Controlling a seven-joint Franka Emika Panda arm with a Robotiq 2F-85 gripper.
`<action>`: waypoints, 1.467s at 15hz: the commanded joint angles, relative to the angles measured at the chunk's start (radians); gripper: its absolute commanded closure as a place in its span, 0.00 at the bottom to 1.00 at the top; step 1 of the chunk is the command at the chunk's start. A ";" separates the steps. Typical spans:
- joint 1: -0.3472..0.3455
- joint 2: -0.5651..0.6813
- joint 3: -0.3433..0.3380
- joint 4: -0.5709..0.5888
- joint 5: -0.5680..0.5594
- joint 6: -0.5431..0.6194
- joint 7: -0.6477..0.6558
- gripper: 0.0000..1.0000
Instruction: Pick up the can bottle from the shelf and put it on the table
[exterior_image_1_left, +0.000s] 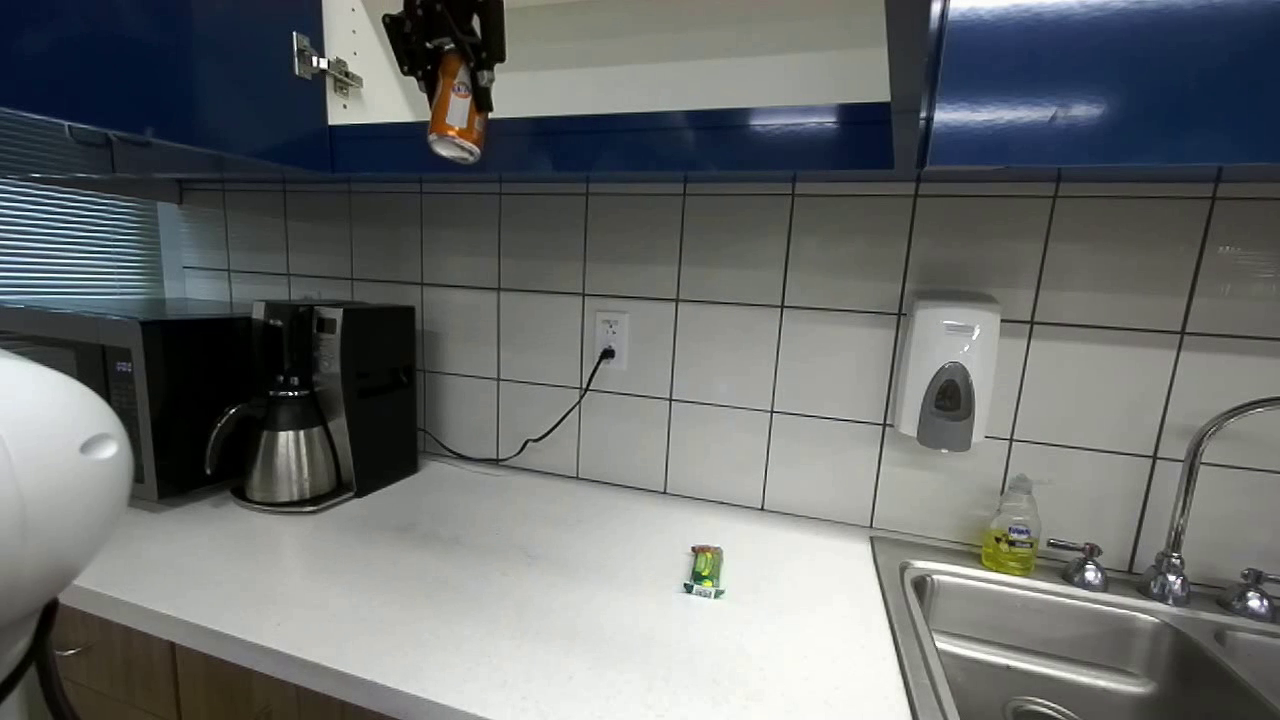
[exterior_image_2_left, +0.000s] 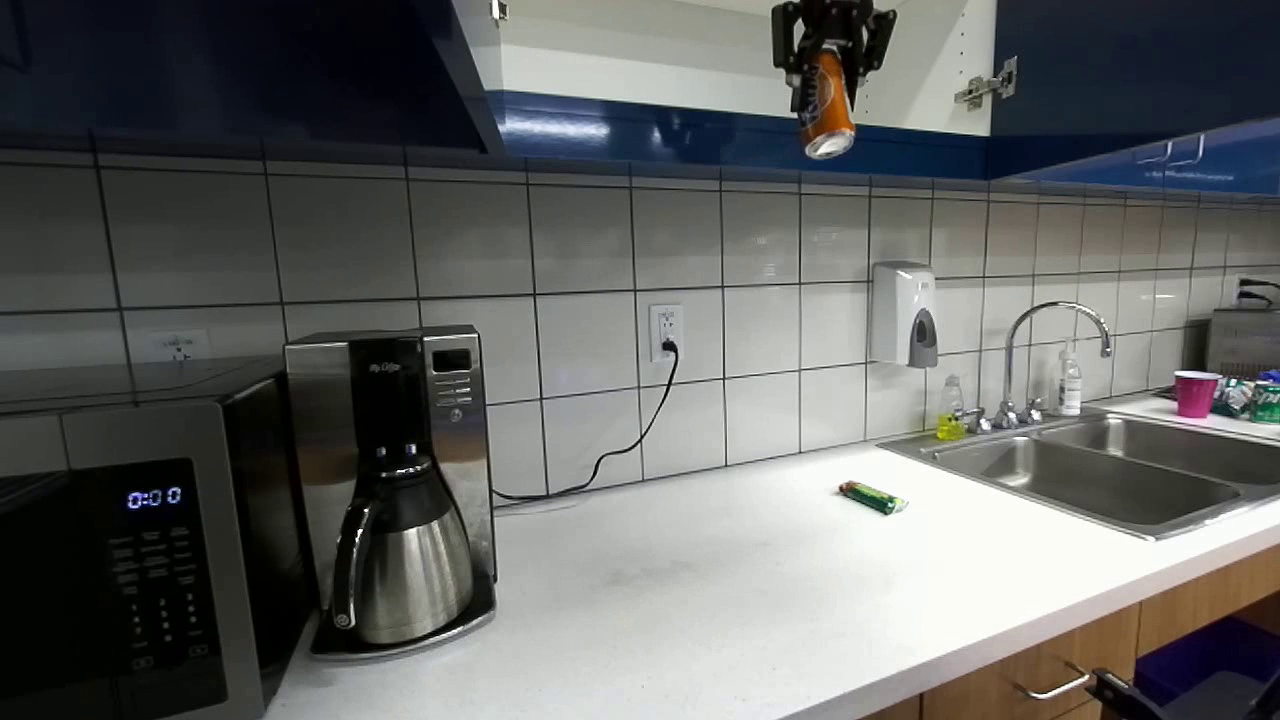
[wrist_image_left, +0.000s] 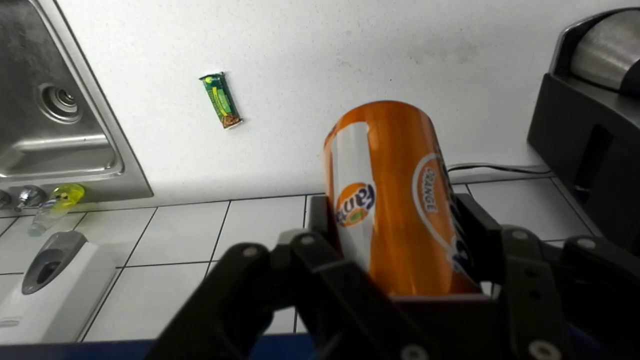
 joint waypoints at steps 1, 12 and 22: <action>-0.022 -0.091 0.010 -0.153 0.037 0.077 -0.041 0.62; -0.039 -0.088 -0.009 -0.504 0.068 0.384 -0.072 0.62; -0.073 0.101 -0.026 -0.761 0.046 0.837 -0.110 0.62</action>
